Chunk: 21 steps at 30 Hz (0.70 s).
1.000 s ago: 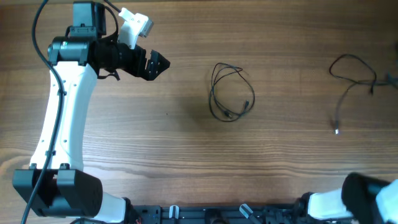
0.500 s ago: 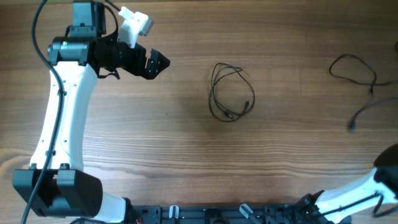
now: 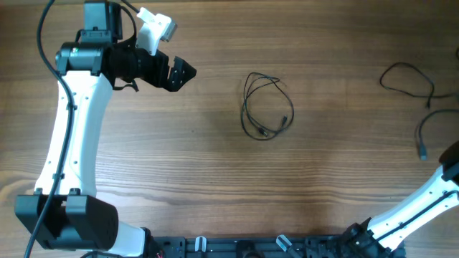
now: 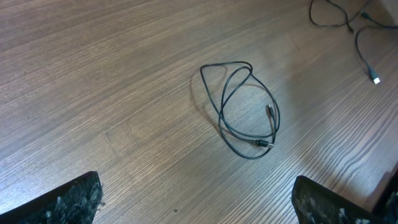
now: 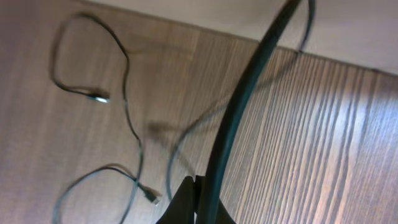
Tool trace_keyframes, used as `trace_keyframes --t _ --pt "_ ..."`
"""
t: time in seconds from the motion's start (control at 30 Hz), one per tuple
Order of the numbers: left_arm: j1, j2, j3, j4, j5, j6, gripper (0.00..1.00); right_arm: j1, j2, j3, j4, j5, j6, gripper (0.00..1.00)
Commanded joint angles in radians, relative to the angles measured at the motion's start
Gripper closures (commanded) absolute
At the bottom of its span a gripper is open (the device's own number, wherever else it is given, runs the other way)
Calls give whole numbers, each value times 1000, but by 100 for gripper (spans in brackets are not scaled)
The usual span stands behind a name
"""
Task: Untangle cables
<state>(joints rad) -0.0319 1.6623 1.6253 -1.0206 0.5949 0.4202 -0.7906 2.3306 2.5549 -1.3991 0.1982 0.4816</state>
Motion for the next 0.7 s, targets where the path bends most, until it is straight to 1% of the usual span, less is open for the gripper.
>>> trace_keyframes --t 0.0,0.2,0.43,0.67 --pt "-19 -26 -5 3 -2 -9 0 8 23 3 -6 -9 -15 95" --pt "-19 -26 -5 2 -2 -9 0 8 23 3 -16 37 1 96" --pt "-19 -26 -5 2 -2 -9 0 7 38 1 -36 44 0 95" --pt "-19 -26 -5 2 -2 -9 0 9 44 -41 -18 40 0 95"
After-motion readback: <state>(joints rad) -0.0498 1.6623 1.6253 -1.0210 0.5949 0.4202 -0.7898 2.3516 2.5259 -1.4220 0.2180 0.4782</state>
